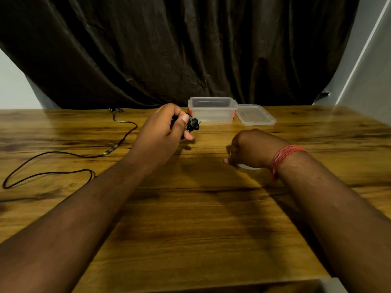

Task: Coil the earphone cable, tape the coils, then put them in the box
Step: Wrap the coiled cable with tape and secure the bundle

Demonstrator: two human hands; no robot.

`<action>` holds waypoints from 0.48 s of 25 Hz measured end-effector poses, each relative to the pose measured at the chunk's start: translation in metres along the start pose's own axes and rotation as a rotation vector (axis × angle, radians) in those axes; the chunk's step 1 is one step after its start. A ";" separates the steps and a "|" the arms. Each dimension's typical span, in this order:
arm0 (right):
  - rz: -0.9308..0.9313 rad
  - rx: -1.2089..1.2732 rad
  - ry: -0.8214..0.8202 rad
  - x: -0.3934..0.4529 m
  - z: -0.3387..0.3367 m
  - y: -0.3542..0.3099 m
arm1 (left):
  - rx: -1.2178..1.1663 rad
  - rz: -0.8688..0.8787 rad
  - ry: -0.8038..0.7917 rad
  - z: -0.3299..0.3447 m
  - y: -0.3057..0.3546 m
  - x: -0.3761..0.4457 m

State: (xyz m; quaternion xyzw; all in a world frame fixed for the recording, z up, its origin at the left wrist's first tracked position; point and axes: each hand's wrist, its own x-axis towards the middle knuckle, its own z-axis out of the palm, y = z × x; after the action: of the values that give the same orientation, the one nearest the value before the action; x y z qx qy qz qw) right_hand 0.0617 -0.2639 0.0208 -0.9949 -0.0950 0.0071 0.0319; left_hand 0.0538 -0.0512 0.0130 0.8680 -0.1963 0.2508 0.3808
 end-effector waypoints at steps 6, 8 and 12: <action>0.037 0.080 0.071 -0.003 -0.009 0.002 | -0.004 -0.001 -0.016 -0.001 0.003 0.000; 0.054 0.186 0.317 -0.001 -0.017 0.009 | -0.022 -0.015 -0.027 -0.001 0.004 -0.001; -0.048 0.549 0.605 0.001 -0.022 0.014 | -0.108 -0.101 -0.092 -0.002 0.008 -0.004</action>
State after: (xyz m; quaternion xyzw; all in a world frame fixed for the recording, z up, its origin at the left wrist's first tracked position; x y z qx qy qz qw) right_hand 0.0658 -0.2788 0.0423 -0.9043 -0.0993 -0.2614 0.3227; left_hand 0.0457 -0.0541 0.0168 0.8656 -0.1829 0.1803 0.4299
